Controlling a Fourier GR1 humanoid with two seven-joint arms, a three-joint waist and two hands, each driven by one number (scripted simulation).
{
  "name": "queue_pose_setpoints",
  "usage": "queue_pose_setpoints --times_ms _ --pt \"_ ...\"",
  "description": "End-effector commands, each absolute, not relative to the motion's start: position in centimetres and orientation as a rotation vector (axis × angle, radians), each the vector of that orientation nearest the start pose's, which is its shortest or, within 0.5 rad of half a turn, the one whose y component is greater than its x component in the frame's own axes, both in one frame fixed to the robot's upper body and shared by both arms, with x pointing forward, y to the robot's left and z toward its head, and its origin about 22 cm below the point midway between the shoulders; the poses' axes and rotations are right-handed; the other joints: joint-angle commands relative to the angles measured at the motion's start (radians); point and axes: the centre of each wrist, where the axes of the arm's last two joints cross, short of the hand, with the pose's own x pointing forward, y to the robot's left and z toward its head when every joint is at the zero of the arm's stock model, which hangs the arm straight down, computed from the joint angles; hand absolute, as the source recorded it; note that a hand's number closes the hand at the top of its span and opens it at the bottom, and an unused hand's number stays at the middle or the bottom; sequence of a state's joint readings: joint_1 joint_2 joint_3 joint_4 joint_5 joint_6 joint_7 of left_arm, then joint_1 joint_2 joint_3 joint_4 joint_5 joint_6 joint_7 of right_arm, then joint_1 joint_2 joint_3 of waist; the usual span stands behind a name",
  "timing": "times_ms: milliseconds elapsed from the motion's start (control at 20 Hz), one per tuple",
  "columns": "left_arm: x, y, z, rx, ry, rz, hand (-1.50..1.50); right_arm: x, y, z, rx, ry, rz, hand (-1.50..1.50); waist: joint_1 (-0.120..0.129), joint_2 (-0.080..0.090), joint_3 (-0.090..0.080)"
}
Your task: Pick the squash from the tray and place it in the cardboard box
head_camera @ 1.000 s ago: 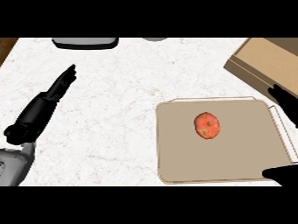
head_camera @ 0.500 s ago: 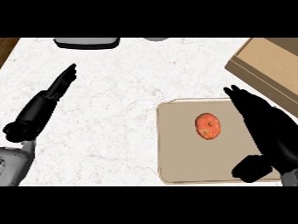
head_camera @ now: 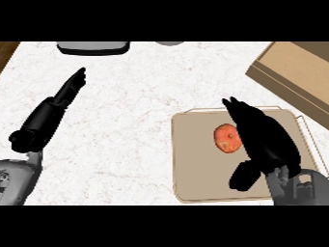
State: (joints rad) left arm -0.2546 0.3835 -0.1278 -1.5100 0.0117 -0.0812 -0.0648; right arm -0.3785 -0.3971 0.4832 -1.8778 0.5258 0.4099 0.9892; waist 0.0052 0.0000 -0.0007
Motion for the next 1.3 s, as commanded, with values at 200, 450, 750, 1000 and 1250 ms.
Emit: queue_pose_setpoints --times_ms 200,450,750,1000,1250 --pt "29.4 25.8 7.0 0.095 -1.736 -0.517 0.0 26.4 -14.7 12.4 -0.908 -0.905 1.133 -1.5 -0.005 -0.001 0.001" --pt "30.0 27.0 7.3 0.103 -1.752 -0.544 0.0 27.3 -13.1 10.8 -0.93 -0.89 1.14 -1.5 -0.004 0.0 0.001" --pt "29.5 26.4 6.6 0.107 -1.757 -0.522 0.0 28.1 -14.0 8.7 -0.938 -0.81 1.177 -1.5 -0.004 0.0 0.001" --pt "28.0 26.3 5.9 0.094 -1.741 -0.533 0.0 28.8 -14.2 8.0 -0.943 -0.83 1.164 -1.5 -0.002 0.0 0.001" --pt "28.2 27.2 6.5 0.091 -1.743 -0.531 0.0 29.0 -15.1 6.4 -0.885 -0.833 1.166 -1.5 -0.004 0.0 0.001"
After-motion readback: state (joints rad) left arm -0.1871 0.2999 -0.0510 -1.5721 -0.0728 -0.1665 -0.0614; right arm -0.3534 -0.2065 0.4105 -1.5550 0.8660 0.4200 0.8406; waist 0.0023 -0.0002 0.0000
